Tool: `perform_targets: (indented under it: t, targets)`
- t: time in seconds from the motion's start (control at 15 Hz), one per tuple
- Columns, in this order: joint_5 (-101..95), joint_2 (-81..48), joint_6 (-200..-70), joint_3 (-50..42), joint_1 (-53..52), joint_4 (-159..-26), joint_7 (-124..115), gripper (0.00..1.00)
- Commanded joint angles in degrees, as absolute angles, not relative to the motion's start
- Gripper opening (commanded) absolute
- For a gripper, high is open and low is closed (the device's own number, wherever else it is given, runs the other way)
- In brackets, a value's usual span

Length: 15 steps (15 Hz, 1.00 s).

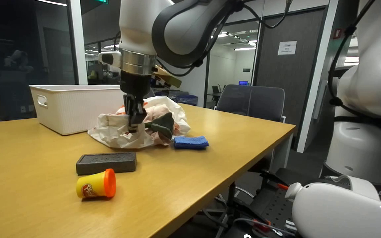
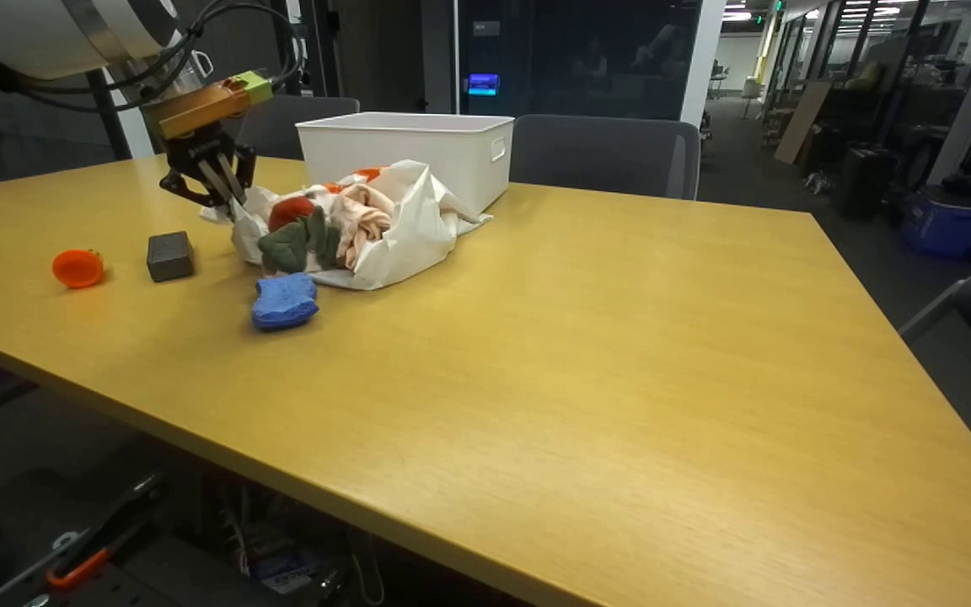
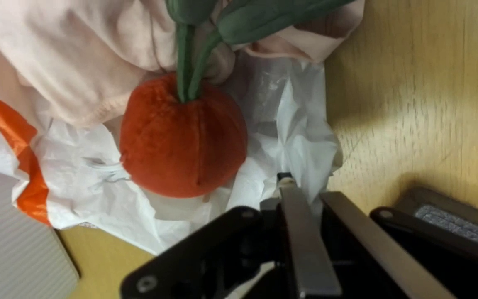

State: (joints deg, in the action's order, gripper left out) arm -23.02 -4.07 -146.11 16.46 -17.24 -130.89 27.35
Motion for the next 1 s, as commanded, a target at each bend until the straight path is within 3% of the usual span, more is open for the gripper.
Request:
perform_targets:
  t: [0.0, 0.93]
  targets:
    - [-27.19, -1.29, -143.06, 18.04, -19.31, -129.60, 20.12, 0.07]
    - [-49.12, -1.76, -128.40, 26.64, -26.01, -120.30, -8.83, 0.06]
